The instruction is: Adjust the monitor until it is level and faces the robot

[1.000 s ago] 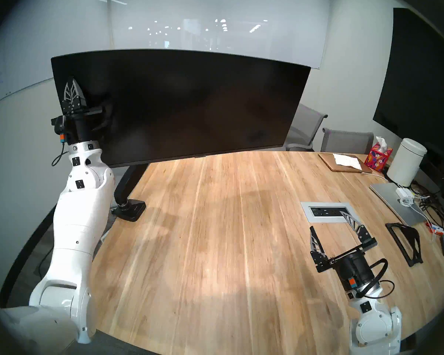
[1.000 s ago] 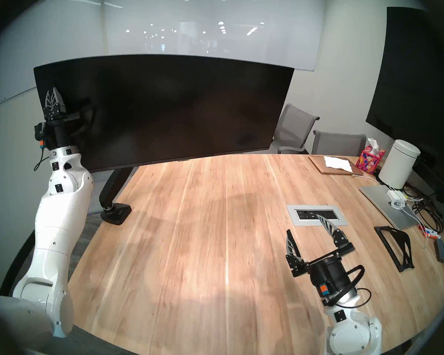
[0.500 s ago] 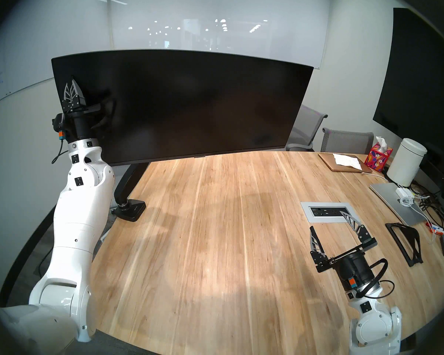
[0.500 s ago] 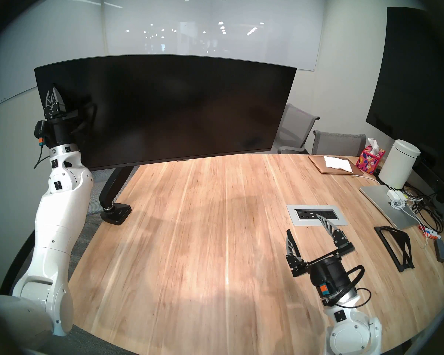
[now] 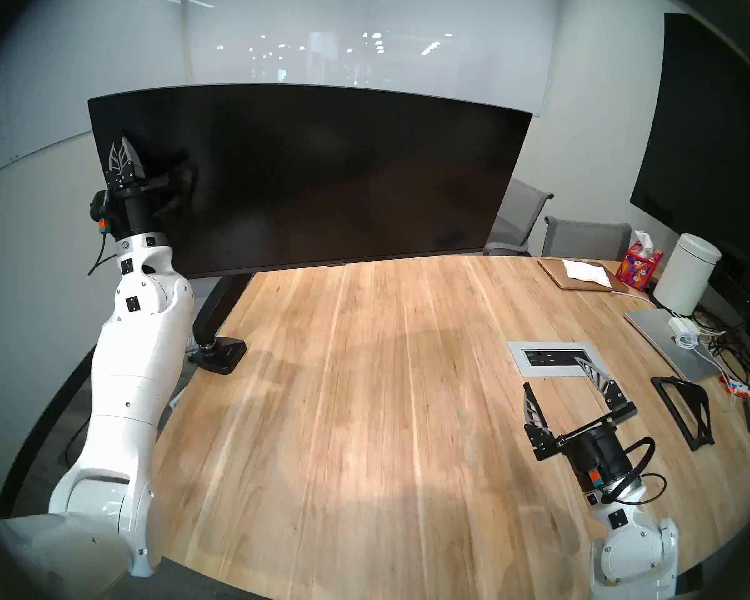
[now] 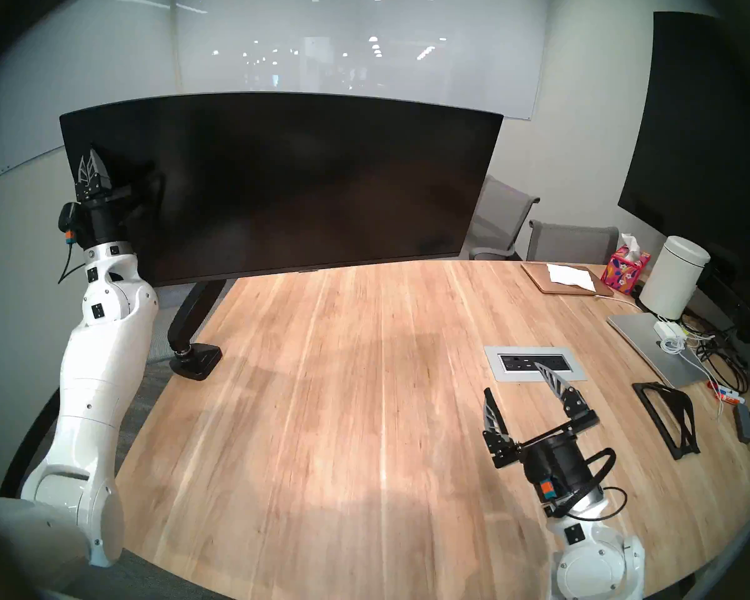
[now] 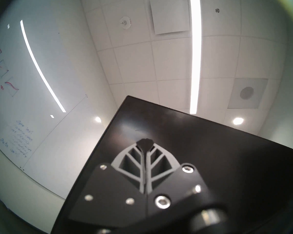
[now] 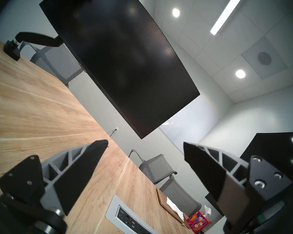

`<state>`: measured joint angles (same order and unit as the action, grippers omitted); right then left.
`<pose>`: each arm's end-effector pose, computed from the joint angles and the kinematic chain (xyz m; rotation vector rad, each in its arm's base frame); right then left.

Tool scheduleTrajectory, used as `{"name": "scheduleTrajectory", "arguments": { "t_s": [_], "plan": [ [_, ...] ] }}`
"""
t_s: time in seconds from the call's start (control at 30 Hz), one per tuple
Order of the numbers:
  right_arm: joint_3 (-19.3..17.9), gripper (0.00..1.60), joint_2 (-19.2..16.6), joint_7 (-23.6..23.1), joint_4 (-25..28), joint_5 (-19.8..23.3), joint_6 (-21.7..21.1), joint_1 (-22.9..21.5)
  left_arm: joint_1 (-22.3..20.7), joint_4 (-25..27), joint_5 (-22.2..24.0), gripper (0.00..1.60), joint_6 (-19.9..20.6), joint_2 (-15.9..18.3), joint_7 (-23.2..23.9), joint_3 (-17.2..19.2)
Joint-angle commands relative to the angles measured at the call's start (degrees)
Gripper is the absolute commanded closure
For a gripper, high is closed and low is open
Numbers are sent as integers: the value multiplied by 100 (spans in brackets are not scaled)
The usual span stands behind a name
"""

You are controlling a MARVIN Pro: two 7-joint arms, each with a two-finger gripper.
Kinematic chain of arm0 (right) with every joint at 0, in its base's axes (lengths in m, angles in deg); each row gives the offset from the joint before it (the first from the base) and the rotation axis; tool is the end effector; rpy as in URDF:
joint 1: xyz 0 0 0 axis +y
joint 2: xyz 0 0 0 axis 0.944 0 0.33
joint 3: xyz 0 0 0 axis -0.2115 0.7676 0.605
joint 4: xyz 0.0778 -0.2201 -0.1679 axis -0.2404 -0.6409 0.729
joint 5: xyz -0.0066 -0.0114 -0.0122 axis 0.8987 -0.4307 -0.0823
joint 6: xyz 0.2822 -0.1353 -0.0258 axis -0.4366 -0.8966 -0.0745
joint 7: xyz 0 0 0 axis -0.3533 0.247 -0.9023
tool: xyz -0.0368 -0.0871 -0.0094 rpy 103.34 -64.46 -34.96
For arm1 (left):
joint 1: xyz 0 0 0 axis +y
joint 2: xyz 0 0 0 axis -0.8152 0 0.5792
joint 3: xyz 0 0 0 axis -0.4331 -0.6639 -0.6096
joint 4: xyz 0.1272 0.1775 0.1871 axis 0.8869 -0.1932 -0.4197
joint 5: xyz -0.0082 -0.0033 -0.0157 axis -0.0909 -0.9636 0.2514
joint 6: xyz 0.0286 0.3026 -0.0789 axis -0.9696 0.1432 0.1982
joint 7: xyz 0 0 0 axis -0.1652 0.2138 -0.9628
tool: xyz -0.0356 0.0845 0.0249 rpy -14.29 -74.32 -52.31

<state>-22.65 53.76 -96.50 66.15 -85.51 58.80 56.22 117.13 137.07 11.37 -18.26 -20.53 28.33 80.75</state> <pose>0.2208 -0.0786 -0.2568 1.3976 0.8955 2.0436 0.4774 0.1860 -0.0619 -0.6929 -0.3702 -2.9347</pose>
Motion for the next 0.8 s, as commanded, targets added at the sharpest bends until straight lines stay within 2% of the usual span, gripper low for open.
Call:
{"name": "scheduleTrajectory", "arguments": {
  "t_s": [0.0, 0.3, 0.77],
  "plan": [
    [2, 0, 11, 15, 122, 38, 5, -7, -166, -164, 47, 160, 115, 6, -23, -21],
    [2, 0, 11, 14, 123, 39, 5, -7, -255, -378, 147, 160, 171, 18, -45, -63],
    [2, 0, 11, 14, 123, 39, 5, -7, -253, -433, 173, 160, 140, 55, -57, -134]
  ]
}}
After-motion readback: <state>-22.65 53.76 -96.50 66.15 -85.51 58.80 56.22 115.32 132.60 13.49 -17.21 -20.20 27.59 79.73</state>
